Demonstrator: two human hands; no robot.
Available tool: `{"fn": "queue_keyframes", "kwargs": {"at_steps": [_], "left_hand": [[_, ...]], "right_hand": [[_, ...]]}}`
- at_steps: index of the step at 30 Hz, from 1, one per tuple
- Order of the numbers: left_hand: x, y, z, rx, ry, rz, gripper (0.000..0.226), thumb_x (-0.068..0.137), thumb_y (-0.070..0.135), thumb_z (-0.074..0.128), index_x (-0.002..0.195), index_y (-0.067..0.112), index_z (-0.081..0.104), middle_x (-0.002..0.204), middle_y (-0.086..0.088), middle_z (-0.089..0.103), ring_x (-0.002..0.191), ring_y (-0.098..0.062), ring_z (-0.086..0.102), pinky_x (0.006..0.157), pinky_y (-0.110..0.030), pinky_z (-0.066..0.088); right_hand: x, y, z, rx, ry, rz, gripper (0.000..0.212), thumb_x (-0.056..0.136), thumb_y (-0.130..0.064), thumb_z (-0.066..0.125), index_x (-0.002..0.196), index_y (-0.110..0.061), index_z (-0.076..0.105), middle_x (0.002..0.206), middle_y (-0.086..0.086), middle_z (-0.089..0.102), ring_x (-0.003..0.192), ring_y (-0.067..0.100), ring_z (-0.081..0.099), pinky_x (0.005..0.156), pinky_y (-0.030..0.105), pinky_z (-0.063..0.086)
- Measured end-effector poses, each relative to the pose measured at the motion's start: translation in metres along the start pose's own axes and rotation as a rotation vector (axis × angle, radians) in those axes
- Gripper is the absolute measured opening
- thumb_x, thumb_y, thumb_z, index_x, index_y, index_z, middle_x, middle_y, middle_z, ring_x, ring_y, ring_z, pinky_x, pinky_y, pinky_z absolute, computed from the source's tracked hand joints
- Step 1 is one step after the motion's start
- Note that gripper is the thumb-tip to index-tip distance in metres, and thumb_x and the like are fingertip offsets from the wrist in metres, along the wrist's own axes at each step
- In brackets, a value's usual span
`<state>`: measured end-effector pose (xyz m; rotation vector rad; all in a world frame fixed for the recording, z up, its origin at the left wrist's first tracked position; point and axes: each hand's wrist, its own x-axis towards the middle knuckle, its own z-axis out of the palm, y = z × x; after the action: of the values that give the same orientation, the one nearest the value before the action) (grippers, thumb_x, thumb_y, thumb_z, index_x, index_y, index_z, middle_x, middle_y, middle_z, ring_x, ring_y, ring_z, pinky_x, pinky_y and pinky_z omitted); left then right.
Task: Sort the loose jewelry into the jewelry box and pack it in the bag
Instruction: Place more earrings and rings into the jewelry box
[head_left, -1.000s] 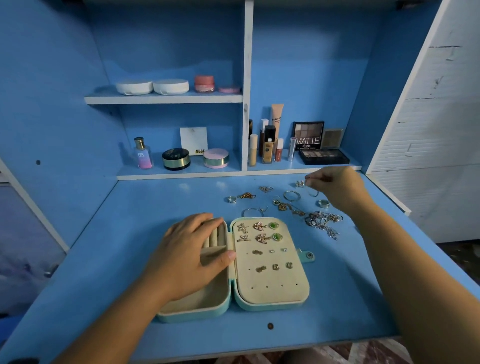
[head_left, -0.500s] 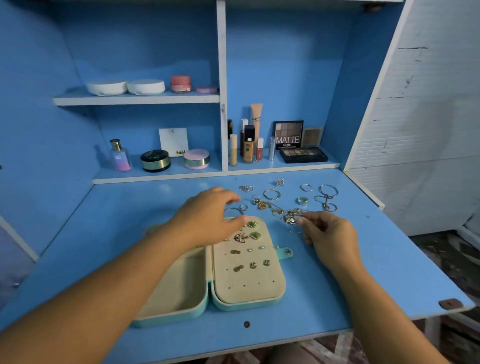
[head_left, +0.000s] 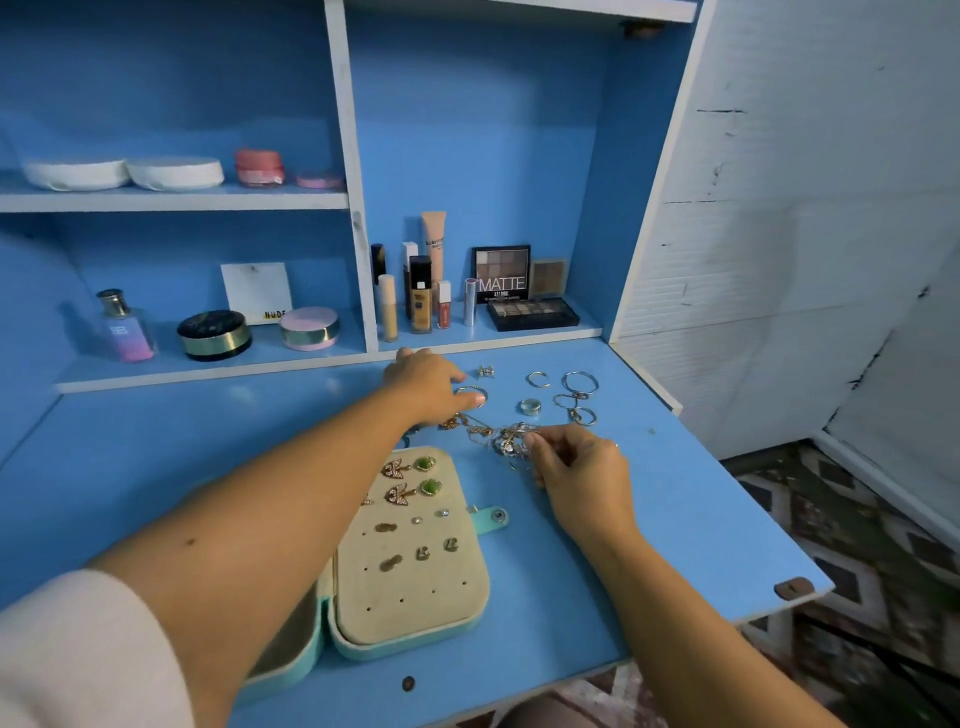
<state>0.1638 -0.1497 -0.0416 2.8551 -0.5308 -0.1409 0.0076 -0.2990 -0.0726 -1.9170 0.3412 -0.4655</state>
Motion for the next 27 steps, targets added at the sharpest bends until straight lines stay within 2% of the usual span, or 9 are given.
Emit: {"fn": "queue_keyframes", "kwargs": {"at_steps": [4,7,9,12,14,17,21,24,27], "left_hand": [[0.006,-0.001,0.004,-0.091,0.035,0.018,0.047,0.081,0.064,0.063,0.12,0.037,0.065,0.128,-0.002,0.06,0.127,-0.028,0.038,0.1,-0.038,0.041],[0.008,-0.002,0.007,-0.196,0.022,-0.037,0.043,0.073,0.066,0.068,0.109,0.041,0.065,0.119,-0.004,0.06,0.119,-0.025,0.047,0.096,-0.035,0.045],[0.009,-0.001,0.007,-0.18,-0.007,-0.061,0.047,0.073,0.067,0.066,0.112,0.04,0.062,0.121,-0.004,0.058,0.119,-0.026,0.046,0.095,-0.036,0.043],[0.01,0.003,0.004,-0.083,-0.061,-0.043,0.053,0.085,0.061,0.06,0.126,0.029,0.055,0.128,-0.002,0.055,0.127,-0.027,0.038,0.104,-0.043,0.037],[0.006,0.008,0.0,-0.076,-0.053,-0.031,0.049,0.088,0.057,0.06,0.124,0.026,0.051,0.126,0.0,0.055,0.126,-0.025,0.04,0.106,-0.044,0.033],[-0.002,0.012,-0.001,-0.146,0.049,0.014,0.032,0.087,0.046,0.067,0.106,0.026,0.05,0.102,0.005,0.064,0.104,-0.018,0.055,0.1,-0.041,0.034],[-0.019,0.009,-0.009,-0.436,0.338,0.115,0.007,0.087,0.024,0.072,0.088,0.018,0.07,0.076,0.004,0.063,0.077,-0.019,0.062,0.076,-0.033,0.051],[-0.042,0.001,-0.02,-0.576,0.407,0.113,0.005,0.089,0.017,0.069,0.089,0.013,0.073,0.074,0.003,0.066,0.07,-0.015,0.067,0.066,-0.025,0.052],[-0.071,-0.012,-0.028,-0.614,0.399,0.131,0.01,0.092,0.011,0.063,0.091,0.015,0.072,0.078,0.004,0.07,0.075,-0.011,0.069,0.073,-0.025,0.054]], "right_hand": [[0.002,0.003,0.0,-0.03,-0.001,-0.016,0.01,0.088,-0.03,0.066,0.084,-0.022,0.069,0.057,-0.012,0.06,0.052,-0.004,0.052,0.052,0.006,0.038],[0.003,0.005,0.001,-0.042,-0.003,-0.002,0.011,0.088,-0.032,0.066,0.085,-0.022,0.069,0.058,-0.011,0.06,0.053,-0.003,0.052,0.052,0.007,0.037],[0.003,0.004,0.002,-0.051,-0.005,0.009,0.012,0.088,-0.034,0.065,0.086,-0.023,0.069,0.059,-0.011,0.06,0.054,-0.001,0.053,0.052,0.008,0.037],[0.002,0.004,0.002,-0.064,-0.007,0.006,0.012,0.088,-0.035,0.065,0.086,-0.024,0.069,0.061,-0.011,0.061,0.056,0.0,0.054,0.052,0.007,0.037],[0.002,0.004,0.002,-0.067,0.001,-0.006,0.012,0.088,-0.034,0.065,0.085,-0.023,0.068,0.06,-0.011,0.06,0.055,0.0,0.053,0.052,0.007,0.038],[0.002,0.003,0.001,-0.076,0.003,-0.013,0.011,0.088,-0.032,0.065,0.082,-0.023,0.068,0.058,-0.01,0.059,0.052,-0.002,0.051,0.051,0.006,0.038],[0.001,0.003,0.0,-0.083,0.001,-0.027,0.011,0.088,-0.031,0.065,0.083,-0.022,0.068,0.059,-0.01,0.059,0.054,0.001,0.052,0.052,0.006,0.038],[0.0,0.002,0.0,-0.097,-0.009,-0.038,0.011,0.088,-0.032,0.065,0.082,-0.024,0.068,0.059,-0.01,0.059,0.055,0.001,0.052,0.053,0.006,0.038],[-0.001,0.0,0.0,-0.134,-0.022,-0.06,0.01,0.087,-0.035,0.065,0.081,-0.027,0.068,0.062,-0.01,0.06,0.058,0.003,0.053,0.052,0.008,0.039]]}}
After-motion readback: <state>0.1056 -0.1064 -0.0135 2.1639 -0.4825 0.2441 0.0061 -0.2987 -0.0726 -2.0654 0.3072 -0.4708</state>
